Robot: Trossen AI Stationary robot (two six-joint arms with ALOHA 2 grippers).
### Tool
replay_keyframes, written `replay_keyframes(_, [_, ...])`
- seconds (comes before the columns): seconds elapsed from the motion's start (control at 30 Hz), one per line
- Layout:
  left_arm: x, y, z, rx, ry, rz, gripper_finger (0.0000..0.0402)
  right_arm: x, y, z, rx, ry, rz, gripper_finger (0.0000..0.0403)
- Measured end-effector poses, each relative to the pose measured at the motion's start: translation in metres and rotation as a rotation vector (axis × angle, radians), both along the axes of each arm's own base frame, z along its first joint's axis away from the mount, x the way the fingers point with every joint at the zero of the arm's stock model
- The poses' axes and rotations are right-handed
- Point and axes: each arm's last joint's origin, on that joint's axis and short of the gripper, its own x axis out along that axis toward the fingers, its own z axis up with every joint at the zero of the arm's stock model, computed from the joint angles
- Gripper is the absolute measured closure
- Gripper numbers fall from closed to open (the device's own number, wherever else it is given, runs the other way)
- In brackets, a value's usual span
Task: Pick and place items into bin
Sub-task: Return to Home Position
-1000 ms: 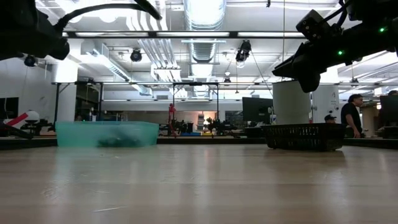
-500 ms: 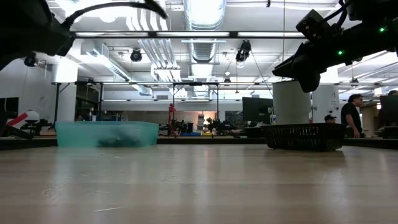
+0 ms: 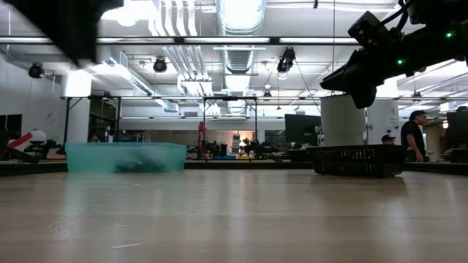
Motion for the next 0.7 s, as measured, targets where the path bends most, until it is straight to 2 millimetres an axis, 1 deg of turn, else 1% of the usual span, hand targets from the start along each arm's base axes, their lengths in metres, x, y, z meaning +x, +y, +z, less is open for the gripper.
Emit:
replay_keyframes(0.13, [0.002,0.007,0.019,0.03,-0.368,-0.017,0.0276,0.0,0.0,0.0,0.0,0.0,0.0,0.0335])
replay_keyframes(0.2, [0.002,0.01,0.025,-0.002,-0.484,-0.056,0.0276,0.0,0.0,0.0,0.0,0.0,-0.001,0.0335])
replay_keyframes(0.3, [0.004,0.013,0.024,-0.035,-0.63,-0.148,0.0276,0.0,0.0,0.0,0.007,-0.006,-0.001,0.0335])
replay_keyframes(0.43, [0.006,0.021,0.01,-0.006,-0.892,-0.284,0.0276,0.0,0.0,0.0,0.02,-0.02,-0.003,0.0335])
replay_keyframes(0.5, [0.005,0.031,-0.001,0.025,-1.026,-0.355,0.0276,0.0,0.0,0.0,0.024,-0.023,-0.004,0.0335])
replay_keyframes(0.6, [-0.002,0.057,-0.018,0.039,-1.165,-0.401,0.0276,0.0,0.0,-0.001,0.028,-0.018,-0.005,0.0335])
replay_keyframes(0.7, [-0.011,0.087,-0.032,-0.003,-1.266,-0.403,0.0276,0.0,0.0,-0.002,0.036,-0.019,-0.007,0.0335])
